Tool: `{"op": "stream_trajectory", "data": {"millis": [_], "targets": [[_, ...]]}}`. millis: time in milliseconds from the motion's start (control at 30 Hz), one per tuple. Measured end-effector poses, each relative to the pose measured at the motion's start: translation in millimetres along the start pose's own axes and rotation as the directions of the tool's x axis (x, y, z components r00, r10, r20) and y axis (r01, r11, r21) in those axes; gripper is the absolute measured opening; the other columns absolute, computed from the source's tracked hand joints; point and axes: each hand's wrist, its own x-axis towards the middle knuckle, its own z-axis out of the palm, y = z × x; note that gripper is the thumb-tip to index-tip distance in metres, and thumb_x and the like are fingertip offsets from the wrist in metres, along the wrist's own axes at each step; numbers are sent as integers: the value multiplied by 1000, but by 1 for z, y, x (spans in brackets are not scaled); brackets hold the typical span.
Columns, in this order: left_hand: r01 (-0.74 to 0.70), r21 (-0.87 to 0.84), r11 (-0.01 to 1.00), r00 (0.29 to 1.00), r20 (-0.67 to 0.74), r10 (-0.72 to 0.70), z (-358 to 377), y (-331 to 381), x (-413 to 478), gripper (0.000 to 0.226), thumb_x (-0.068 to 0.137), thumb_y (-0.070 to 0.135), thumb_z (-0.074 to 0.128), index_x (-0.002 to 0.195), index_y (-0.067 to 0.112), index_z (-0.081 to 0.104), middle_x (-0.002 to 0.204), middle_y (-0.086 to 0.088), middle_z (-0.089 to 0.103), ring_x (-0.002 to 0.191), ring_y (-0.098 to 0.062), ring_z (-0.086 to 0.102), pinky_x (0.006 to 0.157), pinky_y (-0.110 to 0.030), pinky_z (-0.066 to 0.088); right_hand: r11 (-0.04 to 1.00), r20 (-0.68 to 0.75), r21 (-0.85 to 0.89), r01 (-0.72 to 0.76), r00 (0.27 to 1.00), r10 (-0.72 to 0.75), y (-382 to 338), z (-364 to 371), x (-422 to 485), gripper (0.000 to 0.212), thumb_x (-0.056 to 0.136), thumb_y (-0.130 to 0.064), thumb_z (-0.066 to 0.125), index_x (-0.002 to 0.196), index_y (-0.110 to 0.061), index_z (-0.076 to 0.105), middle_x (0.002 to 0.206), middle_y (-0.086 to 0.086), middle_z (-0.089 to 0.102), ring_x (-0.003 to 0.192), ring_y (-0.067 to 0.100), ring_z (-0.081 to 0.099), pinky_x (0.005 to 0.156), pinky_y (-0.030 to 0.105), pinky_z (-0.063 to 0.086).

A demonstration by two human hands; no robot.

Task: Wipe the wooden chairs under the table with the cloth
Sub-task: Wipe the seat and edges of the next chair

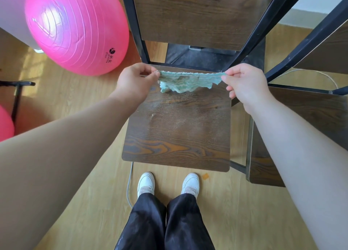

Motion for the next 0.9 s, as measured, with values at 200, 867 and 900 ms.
{"op": "stream_trajectory", "data": {"millis": [200,867,900], "targets": [[-17,24,1000,999,49,16,-4,-12,-17,12,91,32,71,78,32,69,58,17,53,46,-1,39,44,-19,35,1000,14,27,4,1000,-4,11,-4,-19,8,90,-20,67,96,-25,65,90,-6,66,74,10,64,61,23,57],[74,449,890,944,256,-208,22,-127,-93,6,88,33,72,84,34,68,90,12,61,75,3,53,54,-7,32,958,262,-103,-269,921,287,122,43,-104,3,87,-16,70,87,-17,67,82,0,65,56,9,54,46,20,44],[71,441,895,948,250,-198,22,-126,-91,6,88,33,72,84,34,68,90,11,62,75,3,54,54,-7,33,959,260,-100,-267,923,284,121,42,-103,3,87,-16,70,87,-18,67,82,0,65,57,9,55,47,21,45]]}}
